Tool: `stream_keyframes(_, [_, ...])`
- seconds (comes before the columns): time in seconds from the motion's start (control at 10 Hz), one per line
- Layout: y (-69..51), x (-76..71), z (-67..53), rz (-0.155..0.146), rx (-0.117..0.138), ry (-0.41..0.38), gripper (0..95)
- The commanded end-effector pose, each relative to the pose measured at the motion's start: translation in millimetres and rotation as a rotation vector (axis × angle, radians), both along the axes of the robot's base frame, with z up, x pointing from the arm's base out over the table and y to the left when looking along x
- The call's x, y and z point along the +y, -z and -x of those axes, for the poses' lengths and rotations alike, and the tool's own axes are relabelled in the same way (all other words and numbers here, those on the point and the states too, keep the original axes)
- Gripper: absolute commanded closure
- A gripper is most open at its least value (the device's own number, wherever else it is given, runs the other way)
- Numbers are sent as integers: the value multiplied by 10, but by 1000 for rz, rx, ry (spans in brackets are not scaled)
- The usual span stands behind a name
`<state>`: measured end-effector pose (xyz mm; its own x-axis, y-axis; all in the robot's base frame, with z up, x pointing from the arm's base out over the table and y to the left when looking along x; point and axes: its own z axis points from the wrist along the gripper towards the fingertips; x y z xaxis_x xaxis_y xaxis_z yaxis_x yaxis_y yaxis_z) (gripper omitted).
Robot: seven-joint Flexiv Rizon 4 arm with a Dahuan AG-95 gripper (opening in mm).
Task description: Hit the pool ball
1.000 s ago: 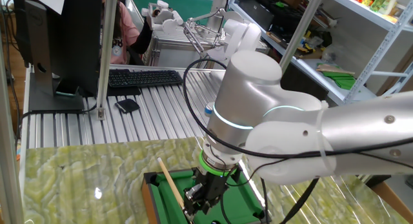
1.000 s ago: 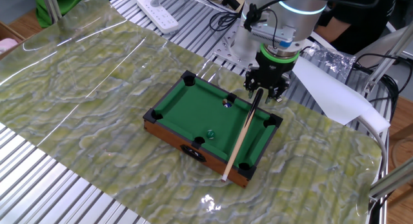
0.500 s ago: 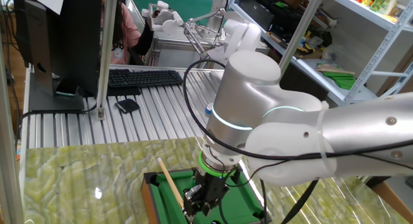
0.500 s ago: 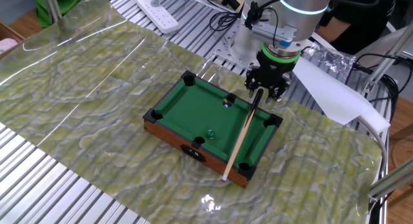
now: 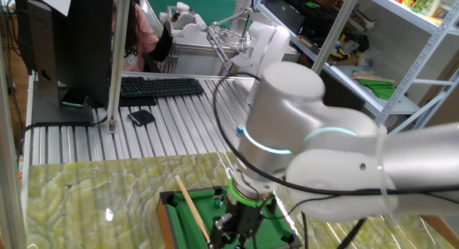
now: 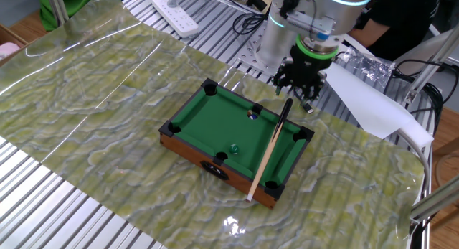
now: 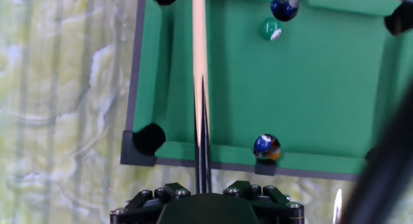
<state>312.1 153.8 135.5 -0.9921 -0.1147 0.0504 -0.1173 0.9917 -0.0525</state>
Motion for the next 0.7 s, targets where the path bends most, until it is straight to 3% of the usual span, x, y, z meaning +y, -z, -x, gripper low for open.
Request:
stream_keyframes(0.1, [43, 25, -11, -11, -5, 14, 380])
stream_keyframes(0.4, [143, -2, -24, -29, -15, 19, 380])
stream_keyframes(0.7, [145, -89, -65, -44, -16, 17, 380])
